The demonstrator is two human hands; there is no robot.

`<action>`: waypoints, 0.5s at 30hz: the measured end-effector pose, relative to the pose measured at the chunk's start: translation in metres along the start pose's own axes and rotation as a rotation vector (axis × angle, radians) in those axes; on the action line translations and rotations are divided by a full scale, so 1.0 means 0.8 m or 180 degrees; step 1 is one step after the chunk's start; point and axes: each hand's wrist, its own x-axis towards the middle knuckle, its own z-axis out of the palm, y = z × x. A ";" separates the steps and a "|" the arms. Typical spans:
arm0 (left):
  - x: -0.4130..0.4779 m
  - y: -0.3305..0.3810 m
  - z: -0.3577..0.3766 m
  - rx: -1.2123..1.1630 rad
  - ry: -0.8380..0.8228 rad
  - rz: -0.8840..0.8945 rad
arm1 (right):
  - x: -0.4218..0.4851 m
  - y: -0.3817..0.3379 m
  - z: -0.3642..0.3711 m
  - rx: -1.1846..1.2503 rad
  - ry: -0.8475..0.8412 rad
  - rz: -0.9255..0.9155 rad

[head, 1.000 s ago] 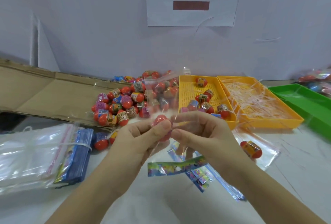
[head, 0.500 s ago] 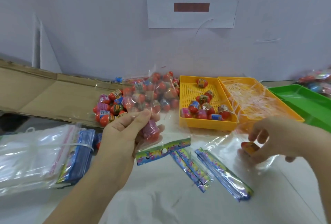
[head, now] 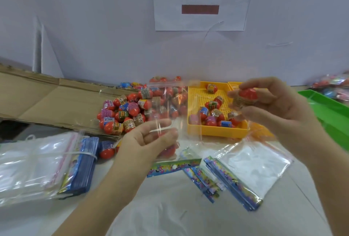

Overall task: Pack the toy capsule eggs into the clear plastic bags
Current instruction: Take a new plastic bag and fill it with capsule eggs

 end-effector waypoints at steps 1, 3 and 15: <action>-0.001 -0.002 0.001 0.0184 -0.0052 0.0101 | -0.001 0.000 0.009 0.0043 -0.0033 -0.0172; -0.006 -0.006 0.003 0.0526 -0.0182 0.0273 | -0.001 0.004 0.025 -0.0098 0.0082 -0.0380; -0.019 -0.015 0.007 0.1169 -0.0492 0.0591 | -0.008 -0.001 0.056 -0.1988 0.0825 -0.0601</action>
